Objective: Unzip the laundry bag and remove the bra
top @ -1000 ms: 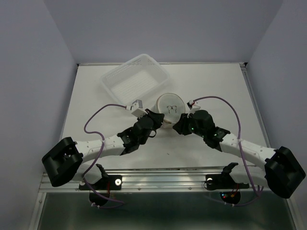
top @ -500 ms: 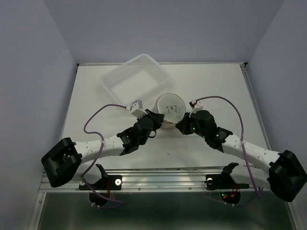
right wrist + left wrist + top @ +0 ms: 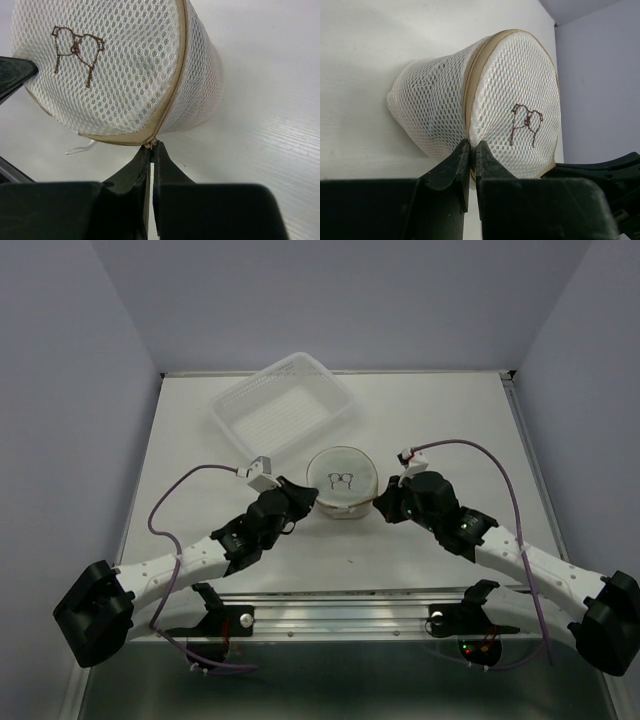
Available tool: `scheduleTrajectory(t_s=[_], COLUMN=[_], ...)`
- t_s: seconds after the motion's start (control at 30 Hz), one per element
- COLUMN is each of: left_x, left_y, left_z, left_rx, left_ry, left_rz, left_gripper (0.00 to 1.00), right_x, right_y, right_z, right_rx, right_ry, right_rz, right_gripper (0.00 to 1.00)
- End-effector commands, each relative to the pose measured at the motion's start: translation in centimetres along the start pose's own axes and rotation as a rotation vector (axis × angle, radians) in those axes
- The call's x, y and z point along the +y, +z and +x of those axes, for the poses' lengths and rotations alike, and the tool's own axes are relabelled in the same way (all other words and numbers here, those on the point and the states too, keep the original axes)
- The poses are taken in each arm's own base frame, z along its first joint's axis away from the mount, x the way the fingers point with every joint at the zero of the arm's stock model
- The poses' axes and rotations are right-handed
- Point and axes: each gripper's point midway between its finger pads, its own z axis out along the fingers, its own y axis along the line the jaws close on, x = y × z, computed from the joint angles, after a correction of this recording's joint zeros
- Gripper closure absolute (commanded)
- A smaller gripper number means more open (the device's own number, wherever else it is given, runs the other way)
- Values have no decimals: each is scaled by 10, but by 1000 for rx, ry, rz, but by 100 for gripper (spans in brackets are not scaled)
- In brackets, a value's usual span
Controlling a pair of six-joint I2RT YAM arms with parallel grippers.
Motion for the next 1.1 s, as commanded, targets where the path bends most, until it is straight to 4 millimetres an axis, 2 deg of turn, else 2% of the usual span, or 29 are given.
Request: scheduleTrajectory(t_s=[0.0, 0.03, 0.07, 0.1, 0.13, 0.17, 0.2, 0.23, 0.33, 0.43, 0.47, 0.6, 0.73, 0.9, 1.07], left_x=[65, 59, 53, 45, 26, 18, 3, -5, -29, -37, -36, -37, -32, -35, -33], left_y=[0, 1, 1, 2, 3, 5, 7, 8, 1, -10, -9, -12, -6, 3, 12], left_z=[-37, -42, -42, -43, -43, -43, -45, -41, -26, -2, 0, 39, 61, 58, 44], left_rx=[-110, -119, -111, -106, -95, -83, -73, -51, -21, 10, 13, 101, 140, 100, 16], left_ry=[130, 121, 123, 118, 101, 97, 88, 84, 54, -30, -52, -94, -122, -121, -156], left_rz=[-201, -180, -155, -125, -65, -41, -11, 11, 58, 72, 66, 46, 4, -13, -31], left_gripper=[100, 96, 86, 57, 43, 30, 9, 2, 1, 1, 1, 4, 8, 11, 33], right_x=[-27, -20, -15, -11, -2, 3, 7, 11, 20, 27, 32, 41, 46, 50, 55], right_y=[-11, -10, -8, -6, 0, 2, 5, 7, 12, 15, 16, 22, 24, 24, 23], right_z=[-21, -19, -17, -14, -9, -7, -10, -8, -7, -14, -12, -11, -10, -8, -1], right_rx=[-45, -30, -19, -8, 10, 12, -4, -7, -26, -60, -58, -53, -49, -46, -25], right_ry=[-40, -39, -33, -25, 5, 21, 37, 47, 79, 82, 75, 77, 78, 80, 77], right_rz=[150, 110, 86, 65, 16, -6, -28, -38, -46, -48, -53, -57, -69, -84, -108], right_gripper=[99, 99, 99, 99, 99, 99, 99, 99, 99, 99, 99, 99, 99, 99, 99])
